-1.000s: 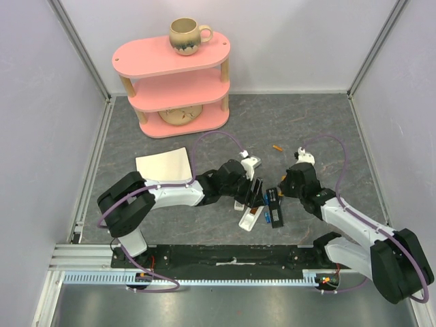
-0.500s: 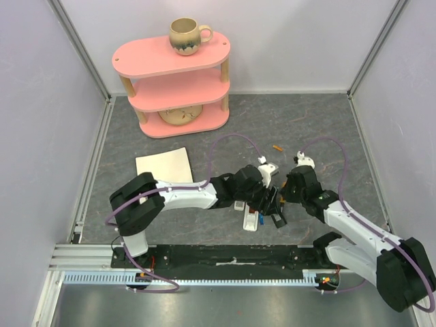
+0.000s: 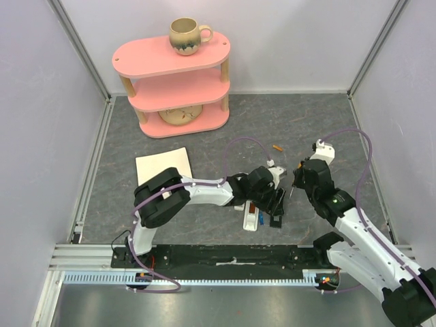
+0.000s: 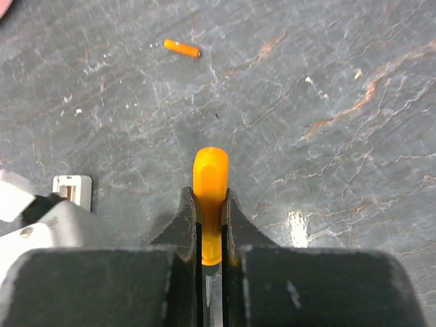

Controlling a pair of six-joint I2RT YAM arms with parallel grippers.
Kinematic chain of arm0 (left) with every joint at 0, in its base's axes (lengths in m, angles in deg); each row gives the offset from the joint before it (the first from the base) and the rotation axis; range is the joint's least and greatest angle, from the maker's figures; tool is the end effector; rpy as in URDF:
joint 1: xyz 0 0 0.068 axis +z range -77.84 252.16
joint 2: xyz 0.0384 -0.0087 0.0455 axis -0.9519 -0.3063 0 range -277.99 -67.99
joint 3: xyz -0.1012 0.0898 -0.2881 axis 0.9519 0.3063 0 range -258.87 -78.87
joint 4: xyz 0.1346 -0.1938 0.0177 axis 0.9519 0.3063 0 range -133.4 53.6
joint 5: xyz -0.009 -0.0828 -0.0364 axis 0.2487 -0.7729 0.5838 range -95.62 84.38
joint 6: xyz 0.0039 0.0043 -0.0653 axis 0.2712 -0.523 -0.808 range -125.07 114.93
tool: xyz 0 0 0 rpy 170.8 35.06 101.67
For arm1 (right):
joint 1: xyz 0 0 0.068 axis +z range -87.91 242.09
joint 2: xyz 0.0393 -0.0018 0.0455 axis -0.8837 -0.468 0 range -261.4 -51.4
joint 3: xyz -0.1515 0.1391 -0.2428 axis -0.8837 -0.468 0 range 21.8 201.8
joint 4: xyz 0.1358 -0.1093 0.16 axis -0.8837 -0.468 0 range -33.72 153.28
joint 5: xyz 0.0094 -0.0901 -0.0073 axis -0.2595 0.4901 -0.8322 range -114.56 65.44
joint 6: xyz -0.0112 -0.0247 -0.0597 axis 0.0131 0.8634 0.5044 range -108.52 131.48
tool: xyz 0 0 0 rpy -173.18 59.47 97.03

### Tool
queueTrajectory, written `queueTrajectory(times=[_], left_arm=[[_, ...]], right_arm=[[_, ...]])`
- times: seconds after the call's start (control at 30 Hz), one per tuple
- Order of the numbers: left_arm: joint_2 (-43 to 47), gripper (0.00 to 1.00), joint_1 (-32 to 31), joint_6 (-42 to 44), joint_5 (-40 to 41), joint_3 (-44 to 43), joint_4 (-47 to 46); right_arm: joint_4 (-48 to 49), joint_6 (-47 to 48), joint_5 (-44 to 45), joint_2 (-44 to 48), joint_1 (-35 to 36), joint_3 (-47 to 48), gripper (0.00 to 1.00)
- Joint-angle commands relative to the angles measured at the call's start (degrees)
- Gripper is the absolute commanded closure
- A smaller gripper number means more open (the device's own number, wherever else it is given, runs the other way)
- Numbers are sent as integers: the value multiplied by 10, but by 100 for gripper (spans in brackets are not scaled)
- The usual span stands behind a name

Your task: Unload the batteries from the remote control

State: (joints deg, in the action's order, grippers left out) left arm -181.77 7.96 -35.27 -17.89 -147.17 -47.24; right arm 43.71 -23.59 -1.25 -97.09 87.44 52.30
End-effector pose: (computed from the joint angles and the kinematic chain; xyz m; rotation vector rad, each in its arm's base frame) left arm 0.1790 -0.3957 0.2017 0.8560 2.3824 -1.0175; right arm 0.1253 0.0369 0.2674 0.4067 2.0879 0.1797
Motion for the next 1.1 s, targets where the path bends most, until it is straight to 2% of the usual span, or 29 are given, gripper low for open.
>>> queueTrajectory(times=[0.0,0.17,0.3,0.47,0.7,0.8,0.9,1.03,1.07], left_arm=[[-29,30,-1,7,1,-44,14],[-62,30,-8,65,32,-104,66],[-66,30,-36,102,81,-105,81],[-53,29,-88,138,212,-68,95],[-50,33,-146,112,342,-18,115],[-58,34,-153,76,361,-13,150],[-49,44,-155,58,362,17,146],[-20,68,-155,53,370,69,137],[-14,71,-154,56,370,79,132]], right_arm=[[-4,10,52,21,0,39,100],[-8,24,87,43,-1,50,100],[-14,30,96,50,-4,51,100],[-15,30,90,56,-6,47,100],[-14,32,90,73,-6,42,100],[-13,33,88,80,-6,38,100],[-9,35,79,81,-7,33,100],[10,42,47,75,-8,16,100],[23,47,24,75,-8,11,100]])
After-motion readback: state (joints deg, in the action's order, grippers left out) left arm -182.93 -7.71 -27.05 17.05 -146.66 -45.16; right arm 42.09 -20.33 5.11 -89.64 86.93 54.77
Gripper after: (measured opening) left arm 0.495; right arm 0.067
